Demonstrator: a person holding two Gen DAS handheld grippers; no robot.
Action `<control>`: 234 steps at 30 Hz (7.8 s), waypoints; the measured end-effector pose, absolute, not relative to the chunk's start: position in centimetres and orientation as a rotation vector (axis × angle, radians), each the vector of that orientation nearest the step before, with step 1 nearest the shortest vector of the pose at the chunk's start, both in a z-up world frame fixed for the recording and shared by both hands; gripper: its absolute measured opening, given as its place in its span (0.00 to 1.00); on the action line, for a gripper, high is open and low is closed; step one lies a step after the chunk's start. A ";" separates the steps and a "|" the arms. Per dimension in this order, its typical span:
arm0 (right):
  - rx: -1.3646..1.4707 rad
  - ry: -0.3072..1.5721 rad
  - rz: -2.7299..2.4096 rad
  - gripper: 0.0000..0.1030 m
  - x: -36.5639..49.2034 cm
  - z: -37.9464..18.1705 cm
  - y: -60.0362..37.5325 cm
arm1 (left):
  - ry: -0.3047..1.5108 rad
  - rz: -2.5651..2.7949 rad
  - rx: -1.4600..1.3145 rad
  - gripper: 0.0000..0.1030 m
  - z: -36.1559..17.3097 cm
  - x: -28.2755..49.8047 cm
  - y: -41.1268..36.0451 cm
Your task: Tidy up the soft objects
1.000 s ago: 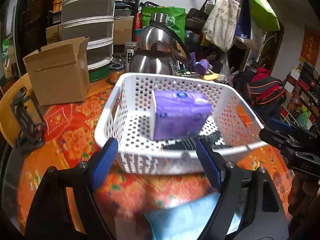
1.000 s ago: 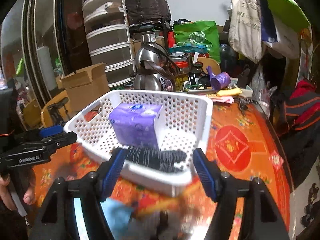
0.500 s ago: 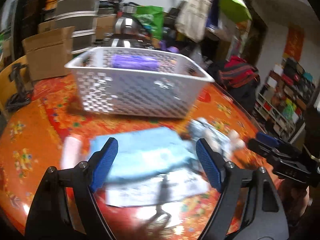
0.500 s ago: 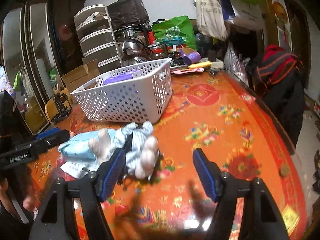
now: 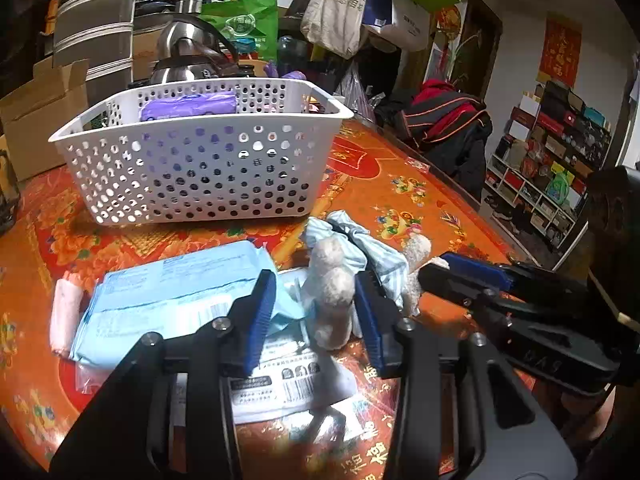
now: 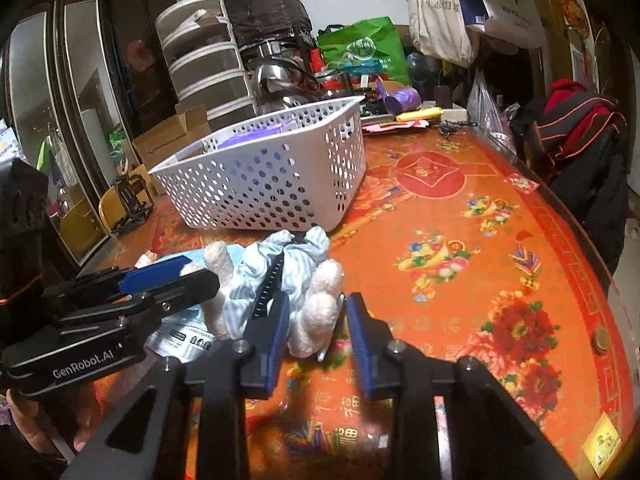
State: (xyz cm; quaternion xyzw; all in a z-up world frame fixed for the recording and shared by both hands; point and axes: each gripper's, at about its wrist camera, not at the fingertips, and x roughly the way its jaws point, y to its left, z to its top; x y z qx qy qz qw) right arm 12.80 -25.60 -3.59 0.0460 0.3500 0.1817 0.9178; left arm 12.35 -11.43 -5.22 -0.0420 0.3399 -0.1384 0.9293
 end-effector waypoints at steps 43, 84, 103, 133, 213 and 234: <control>-0.069 0.414 0.449 0.10 17.3 16.0 -19.0 | 0.471 -0.342 -0.189 0.12 14.6 16.8 -1.9; -0.220 0.604 0.272 0.63 31.5 6.8 -16.7 | 0.686 -0.101 -0.122 0.61 4.7 36.4 -2.4; -0.116 0.662 0.309 0.75 30.8 7.9 -16.8 | 0.682 -0.058 -0.126 0.77 5.5 33.0 1.3; -0.027 0.775 0.317 0.84 16.0 -2.0 -23.5 | 0.769 0.095 -0.119 0.81 -3.2 14.2 10.0; -0.069 0.653 0.321 0.08 26.8 9.9 -18.6 | 0.642 -0.066 -0.171 0.18 9.6 23.5 8.8; 0.009 0.643 0.377 0.08 20.8 6.4 -22.5 | 0.874 -0.018 -0.125 0.66 -9.4 17.5 11.6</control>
